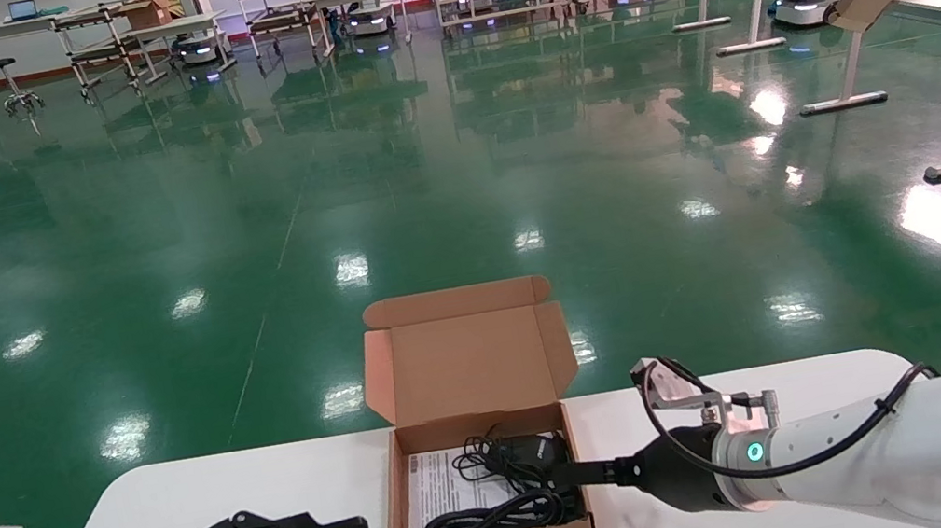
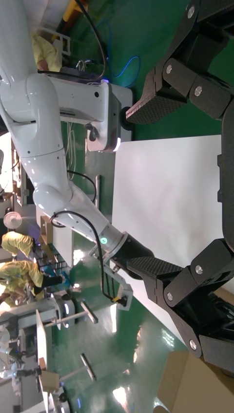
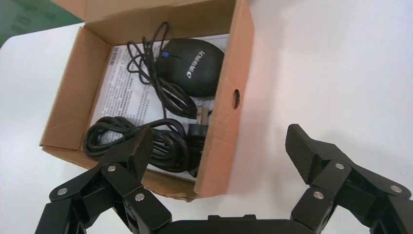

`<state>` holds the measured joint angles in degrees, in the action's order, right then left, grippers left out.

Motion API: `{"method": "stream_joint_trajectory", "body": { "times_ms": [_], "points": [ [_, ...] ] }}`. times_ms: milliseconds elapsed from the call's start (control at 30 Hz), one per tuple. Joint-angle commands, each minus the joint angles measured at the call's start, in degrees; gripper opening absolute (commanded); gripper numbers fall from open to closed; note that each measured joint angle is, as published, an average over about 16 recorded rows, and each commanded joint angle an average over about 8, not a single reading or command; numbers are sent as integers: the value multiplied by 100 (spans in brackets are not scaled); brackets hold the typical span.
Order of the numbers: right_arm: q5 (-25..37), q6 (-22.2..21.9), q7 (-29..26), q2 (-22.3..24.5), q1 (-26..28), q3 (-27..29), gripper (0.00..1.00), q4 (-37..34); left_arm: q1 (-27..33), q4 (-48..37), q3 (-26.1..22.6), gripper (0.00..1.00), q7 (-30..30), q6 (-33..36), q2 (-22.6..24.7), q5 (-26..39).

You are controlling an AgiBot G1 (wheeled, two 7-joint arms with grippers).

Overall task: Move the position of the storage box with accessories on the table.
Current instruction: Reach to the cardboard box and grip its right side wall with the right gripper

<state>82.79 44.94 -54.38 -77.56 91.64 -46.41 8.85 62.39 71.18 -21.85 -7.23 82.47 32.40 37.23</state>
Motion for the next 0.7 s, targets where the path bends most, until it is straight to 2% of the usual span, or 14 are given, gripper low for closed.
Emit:
{"method": "stream_joint_trajectory", "body": {
  "times_ms": [33,367,400,633,667,700],
  "points": [
    [-4,-41,-22,1,-52,-25,100,22,0,0,0,100,0,0,0,0],
    [-123,-445,51,-14,-254,-84,99,146,0,0,0,100,0,0,0,0],
    [-138,-479,70,-16,-270,-90,91,167,0,0,0,100,0,0,0,0],
    [-228,-644,221,-28,-339,-175,4,300,0,0,0,100,0,0,0,0],
    [-241,-661,236,-29,-344,-191,0,312,0,0,0,100,0,0,0,0],
    [-255,-677,247,-30,-348,-206,0,323,0,0,0,100,0,0,0,0]
  ]
}}
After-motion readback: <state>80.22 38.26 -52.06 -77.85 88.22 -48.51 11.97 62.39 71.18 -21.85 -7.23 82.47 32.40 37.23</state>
